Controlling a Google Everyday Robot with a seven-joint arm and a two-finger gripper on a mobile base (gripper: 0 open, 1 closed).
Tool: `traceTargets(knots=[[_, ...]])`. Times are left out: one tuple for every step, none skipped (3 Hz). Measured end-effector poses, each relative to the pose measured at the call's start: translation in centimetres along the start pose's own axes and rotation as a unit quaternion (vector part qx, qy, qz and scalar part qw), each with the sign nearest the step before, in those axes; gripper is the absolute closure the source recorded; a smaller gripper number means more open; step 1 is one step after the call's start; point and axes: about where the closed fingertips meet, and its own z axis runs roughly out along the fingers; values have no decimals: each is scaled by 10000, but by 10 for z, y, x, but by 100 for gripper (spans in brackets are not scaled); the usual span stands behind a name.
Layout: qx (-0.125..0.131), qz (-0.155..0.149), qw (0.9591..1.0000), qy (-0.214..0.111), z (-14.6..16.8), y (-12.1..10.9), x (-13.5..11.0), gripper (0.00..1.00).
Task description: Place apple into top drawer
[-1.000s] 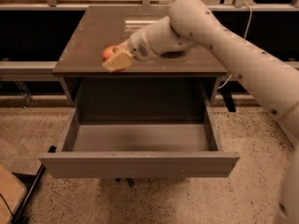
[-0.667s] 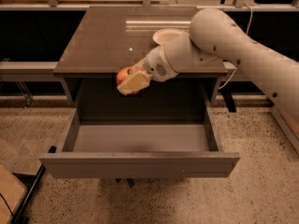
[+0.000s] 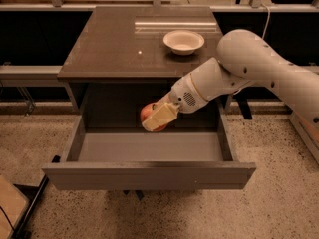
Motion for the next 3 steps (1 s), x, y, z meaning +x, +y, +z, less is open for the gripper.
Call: traceTargets(knots=[[110, -256, 9996, 24, -2, 2, -10, 100], [111, -393, 9989, -245, 9, -4, -9, 100], [135, -199, 9986, -475, 26, -20, 12, 100]])
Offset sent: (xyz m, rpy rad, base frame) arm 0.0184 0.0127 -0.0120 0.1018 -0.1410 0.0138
